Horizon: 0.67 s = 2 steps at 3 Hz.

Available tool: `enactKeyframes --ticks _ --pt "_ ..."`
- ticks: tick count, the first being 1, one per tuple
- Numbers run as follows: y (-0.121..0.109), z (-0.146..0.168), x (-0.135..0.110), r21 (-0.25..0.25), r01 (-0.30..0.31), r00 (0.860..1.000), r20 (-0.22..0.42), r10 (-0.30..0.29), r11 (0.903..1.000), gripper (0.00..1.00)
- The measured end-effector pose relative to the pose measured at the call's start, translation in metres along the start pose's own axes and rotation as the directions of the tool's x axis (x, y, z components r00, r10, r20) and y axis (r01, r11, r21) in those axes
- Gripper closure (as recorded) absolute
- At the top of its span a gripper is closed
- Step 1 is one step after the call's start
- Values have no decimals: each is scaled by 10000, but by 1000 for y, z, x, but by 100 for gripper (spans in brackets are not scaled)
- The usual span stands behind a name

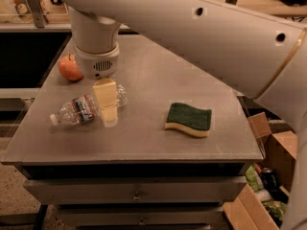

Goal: Place water bottle upright

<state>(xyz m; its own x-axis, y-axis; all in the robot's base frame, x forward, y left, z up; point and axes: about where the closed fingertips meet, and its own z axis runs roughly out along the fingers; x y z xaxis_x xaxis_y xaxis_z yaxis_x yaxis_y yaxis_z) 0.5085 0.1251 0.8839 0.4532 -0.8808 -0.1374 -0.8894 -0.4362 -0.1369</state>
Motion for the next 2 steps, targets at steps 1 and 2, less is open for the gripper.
enactKeyframes --ticks 1,2 --pt "-16 19 -5 -51 56 9999 -125 -57 10000 0" --pt "-27 39 -6 -81 64 9994 -339 -67 9999 0"
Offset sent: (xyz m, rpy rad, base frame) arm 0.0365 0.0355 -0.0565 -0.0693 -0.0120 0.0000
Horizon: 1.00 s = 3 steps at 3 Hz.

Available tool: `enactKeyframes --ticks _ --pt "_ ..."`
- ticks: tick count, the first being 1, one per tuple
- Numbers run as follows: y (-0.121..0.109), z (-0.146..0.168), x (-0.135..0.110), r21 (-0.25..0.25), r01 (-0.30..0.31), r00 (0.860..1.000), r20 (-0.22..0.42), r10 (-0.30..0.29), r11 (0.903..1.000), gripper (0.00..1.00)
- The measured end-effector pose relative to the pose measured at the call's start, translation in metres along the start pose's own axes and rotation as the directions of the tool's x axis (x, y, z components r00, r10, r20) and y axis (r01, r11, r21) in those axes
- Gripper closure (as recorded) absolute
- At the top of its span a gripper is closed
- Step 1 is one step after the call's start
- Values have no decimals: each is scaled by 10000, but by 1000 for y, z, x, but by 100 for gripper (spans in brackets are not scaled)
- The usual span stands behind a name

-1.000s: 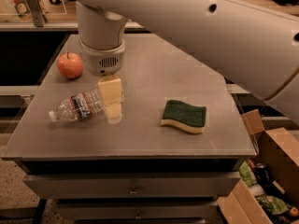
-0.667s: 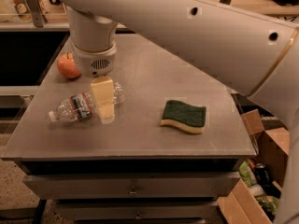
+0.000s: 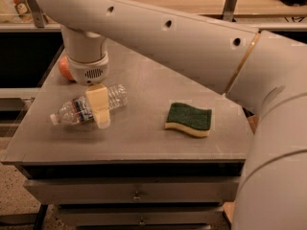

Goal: Place water bottle upright

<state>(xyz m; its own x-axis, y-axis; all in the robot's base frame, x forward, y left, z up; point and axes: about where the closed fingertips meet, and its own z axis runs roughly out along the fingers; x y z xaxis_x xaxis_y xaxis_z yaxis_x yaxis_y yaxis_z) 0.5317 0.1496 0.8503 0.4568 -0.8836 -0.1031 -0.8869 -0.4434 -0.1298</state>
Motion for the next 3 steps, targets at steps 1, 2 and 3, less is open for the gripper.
enactKeyframes --ticks 1,2,3 --pt "-6 20 6 -75 -177 9991 -384 174 9998 0" --pt "-8 32 15 -151 -527 9963 -681 516 9985 17" --pt "-8 35 22 -317 -914 9929 -798 886 9953 41"
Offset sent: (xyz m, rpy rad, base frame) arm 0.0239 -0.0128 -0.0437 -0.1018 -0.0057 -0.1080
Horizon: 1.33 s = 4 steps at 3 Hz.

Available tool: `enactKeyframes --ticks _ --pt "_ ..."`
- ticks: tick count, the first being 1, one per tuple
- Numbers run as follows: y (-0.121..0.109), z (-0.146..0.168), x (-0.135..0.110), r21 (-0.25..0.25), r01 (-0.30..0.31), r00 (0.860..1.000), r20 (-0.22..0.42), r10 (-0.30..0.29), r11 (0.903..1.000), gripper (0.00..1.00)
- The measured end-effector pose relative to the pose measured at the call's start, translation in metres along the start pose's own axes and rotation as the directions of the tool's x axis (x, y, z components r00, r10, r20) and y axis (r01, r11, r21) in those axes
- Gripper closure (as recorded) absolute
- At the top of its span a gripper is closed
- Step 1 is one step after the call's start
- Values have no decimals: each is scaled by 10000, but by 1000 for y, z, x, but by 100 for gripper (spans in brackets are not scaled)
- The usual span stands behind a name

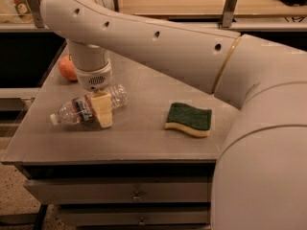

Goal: Place water bottle upright

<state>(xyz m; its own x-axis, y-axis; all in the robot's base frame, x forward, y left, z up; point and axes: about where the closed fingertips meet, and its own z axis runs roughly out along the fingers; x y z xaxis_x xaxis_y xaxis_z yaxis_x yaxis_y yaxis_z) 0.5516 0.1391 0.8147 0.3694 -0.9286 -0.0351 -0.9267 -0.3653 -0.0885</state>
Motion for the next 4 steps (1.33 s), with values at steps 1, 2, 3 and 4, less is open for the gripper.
enactKeyframes --ticks 1,2,3,4 --pt "0 -3 5 -155 -199 9998 96 200 9997 64" --pt "0 -7 5 -157 -200 9998 97 202 9997 87" --pt "2 -23 4 -425 -336 9938 1047 379 9985 100" --pt "1 -64 6 -699 -358 9480 3133 560 9969 100"
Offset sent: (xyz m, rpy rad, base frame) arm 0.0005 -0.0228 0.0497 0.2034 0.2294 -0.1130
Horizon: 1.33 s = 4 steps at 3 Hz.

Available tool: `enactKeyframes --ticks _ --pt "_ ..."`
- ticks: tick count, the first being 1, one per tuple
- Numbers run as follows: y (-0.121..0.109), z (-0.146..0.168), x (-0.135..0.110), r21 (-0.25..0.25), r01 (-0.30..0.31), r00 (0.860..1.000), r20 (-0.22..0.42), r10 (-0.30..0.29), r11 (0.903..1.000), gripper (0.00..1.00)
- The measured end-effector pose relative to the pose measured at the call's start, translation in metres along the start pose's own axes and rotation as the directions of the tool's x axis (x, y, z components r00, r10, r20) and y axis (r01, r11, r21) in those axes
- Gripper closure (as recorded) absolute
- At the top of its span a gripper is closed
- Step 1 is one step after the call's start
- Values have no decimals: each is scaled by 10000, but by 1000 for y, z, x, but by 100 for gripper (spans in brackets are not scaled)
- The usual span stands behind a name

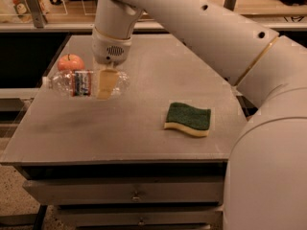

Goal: Place water bottle upright

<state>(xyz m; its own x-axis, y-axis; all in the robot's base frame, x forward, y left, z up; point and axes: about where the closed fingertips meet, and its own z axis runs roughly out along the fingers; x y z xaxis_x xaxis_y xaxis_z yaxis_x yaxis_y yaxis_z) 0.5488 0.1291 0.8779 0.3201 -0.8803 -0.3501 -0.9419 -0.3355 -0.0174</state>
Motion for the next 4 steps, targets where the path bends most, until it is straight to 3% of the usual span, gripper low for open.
enactKeyframes --ticks 1,2,3,4 --pt "9 -38 -17 112 258 9777 2083 -275 9996 100" --pt "12 -42 -25 72 271 9679 2499 -280 9996 100" --pt "14 -39 -27 399 398 9561 2887 -497 9984 100" --pt "25 -24 -29 953 633 9070 4099 -971 9934 100"
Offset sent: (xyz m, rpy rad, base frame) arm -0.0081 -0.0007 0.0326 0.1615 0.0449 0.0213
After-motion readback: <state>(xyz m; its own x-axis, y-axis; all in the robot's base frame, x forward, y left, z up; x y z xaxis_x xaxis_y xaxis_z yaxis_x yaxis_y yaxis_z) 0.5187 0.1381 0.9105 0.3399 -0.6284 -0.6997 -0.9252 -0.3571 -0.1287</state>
